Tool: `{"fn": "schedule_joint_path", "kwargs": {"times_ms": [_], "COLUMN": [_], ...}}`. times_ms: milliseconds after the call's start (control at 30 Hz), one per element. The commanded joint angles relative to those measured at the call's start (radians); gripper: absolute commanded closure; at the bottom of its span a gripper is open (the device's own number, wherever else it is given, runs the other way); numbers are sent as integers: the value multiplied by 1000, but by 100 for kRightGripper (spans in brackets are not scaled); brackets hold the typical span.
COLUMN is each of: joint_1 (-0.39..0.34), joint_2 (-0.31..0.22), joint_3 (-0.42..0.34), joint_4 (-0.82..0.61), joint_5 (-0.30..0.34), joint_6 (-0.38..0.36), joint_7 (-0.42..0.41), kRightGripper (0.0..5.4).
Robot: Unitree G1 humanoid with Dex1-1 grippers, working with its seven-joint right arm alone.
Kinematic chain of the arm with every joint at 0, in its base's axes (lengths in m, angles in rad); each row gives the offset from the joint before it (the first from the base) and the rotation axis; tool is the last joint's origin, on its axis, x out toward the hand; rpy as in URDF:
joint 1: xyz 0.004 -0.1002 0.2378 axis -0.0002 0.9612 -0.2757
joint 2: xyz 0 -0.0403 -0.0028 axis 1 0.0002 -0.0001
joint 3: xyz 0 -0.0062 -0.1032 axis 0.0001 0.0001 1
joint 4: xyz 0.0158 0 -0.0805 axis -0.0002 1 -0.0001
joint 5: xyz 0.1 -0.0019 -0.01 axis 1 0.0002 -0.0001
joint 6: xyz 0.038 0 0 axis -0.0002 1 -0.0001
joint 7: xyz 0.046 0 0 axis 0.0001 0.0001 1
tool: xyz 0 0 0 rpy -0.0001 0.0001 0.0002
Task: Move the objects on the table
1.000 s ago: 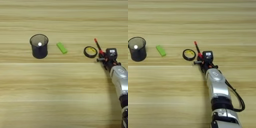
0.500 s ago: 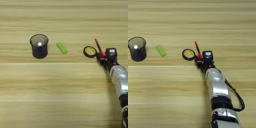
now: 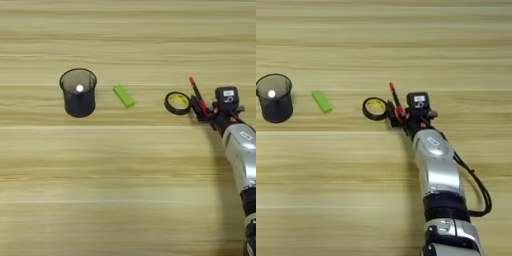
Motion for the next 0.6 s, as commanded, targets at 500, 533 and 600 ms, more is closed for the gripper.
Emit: {"fn": "schedule_joint_path", "kwargs": {"times_ms": [500, 533, 600], "joint_1": [-122, -130, -146], "joint_2": [44, 45, 48], "joint_3": [202, 214, 233], "joint_4": [-149, -140, -113], "joint_5": [-39, -44, -54], "joint_6": [-20, -25, -37], "joint_7": [102, 110, 125], "kRightGripper": [4, 4, 4]}}
